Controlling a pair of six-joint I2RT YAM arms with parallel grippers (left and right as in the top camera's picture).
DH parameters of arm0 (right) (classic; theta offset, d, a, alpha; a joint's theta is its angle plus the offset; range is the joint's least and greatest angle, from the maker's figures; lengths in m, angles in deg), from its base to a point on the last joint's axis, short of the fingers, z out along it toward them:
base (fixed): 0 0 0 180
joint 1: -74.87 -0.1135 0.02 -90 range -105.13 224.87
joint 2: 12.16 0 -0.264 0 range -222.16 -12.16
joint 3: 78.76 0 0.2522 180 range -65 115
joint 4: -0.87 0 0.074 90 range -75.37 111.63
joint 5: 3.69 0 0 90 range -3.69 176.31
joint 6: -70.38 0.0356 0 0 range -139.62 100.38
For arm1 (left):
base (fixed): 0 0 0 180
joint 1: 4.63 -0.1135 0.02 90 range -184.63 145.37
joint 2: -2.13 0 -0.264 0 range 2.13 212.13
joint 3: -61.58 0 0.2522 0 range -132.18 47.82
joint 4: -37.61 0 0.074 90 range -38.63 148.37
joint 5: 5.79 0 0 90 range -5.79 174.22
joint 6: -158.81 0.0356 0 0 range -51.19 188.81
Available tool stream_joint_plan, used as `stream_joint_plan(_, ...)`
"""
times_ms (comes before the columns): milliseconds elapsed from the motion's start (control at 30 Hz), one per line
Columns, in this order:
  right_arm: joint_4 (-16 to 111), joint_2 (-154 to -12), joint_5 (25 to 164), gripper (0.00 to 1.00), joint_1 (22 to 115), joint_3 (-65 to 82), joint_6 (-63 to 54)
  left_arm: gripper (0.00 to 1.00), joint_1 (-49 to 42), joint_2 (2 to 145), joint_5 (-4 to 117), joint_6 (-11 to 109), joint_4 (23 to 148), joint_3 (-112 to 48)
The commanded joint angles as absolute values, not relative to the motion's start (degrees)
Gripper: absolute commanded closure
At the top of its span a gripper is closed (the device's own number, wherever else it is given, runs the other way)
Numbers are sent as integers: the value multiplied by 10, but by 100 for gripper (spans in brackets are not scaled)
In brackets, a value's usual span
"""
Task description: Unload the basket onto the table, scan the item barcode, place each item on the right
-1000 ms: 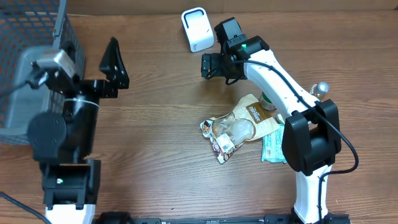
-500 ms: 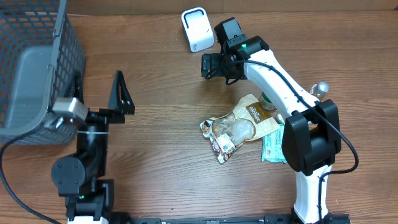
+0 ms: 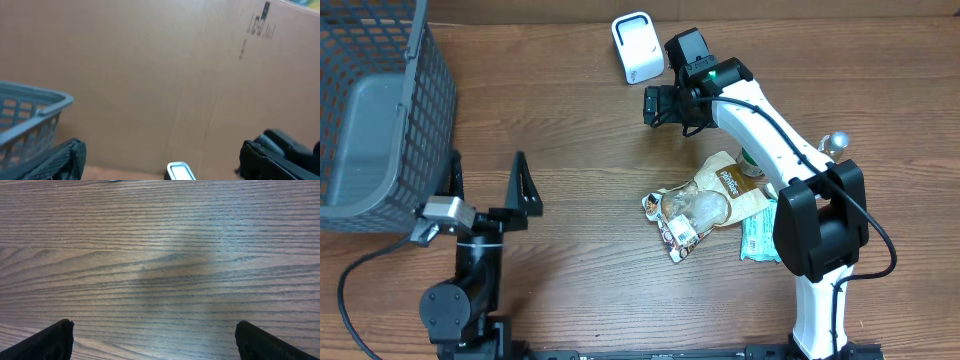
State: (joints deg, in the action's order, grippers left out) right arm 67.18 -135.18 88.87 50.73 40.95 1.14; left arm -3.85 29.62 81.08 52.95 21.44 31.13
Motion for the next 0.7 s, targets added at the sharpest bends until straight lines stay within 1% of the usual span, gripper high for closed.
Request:
stream_joint_plan(0,670,-1334,885,0,505,419,9,0,-34,262,823,547,235,333)
stream_joint_plan(300,670,-1334,885,0,505,419,9,1,-35,165,832,562,311,368)
stream_joint_plan(667,670,-1334,885,0,505,419,9,0,-35,51,834,562,304,465)
